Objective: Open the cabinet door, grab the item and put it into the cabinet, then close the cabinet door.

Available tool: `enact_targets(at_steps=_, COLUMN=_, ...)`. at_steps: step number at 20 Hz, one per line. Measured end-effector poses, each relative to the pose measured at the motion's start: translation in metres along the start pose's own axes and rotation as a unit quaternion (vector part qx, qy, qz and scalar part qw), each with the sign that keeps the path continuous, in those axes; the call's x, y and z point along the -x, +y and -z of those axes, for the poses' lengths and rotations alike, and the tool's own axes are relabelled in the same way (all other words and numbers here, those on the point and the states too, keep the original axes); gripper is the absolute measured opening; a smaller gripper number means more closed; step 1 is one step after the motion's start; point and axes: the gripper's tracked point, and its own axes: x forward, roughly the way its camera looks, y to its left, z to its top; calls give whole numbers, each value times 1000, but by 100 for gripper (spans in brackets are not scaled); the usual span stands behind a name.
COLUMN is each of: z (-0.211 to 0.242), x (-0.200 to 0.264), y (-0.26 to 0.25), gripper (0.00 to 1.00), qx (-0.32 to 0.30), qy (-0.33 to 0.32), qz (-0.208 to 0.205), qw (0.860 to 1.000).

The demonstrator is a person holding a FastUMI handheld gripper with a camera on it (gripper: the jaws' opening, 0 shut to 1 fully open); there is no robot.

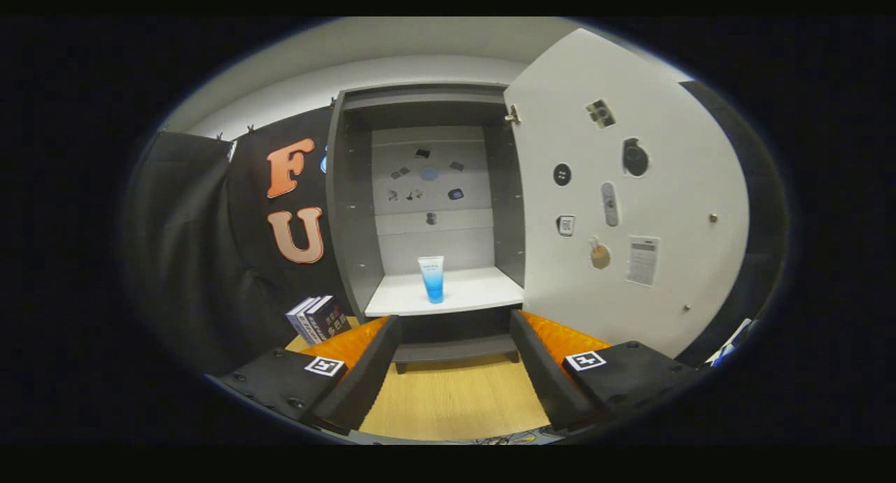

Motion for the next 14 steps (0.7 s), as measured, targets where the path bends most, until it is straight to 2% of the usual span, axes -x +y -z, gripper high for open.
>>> enact_targets(at_steps=6, z=-1, x=56, y=-64, gripper=99, qx=-2, qy=-18, qz=44, qw=999)
enact_targets(at_steps=14, z=4, x=91, y=-149, gripper=99, qx=-25, qy=-26, qz=79, qw=996)
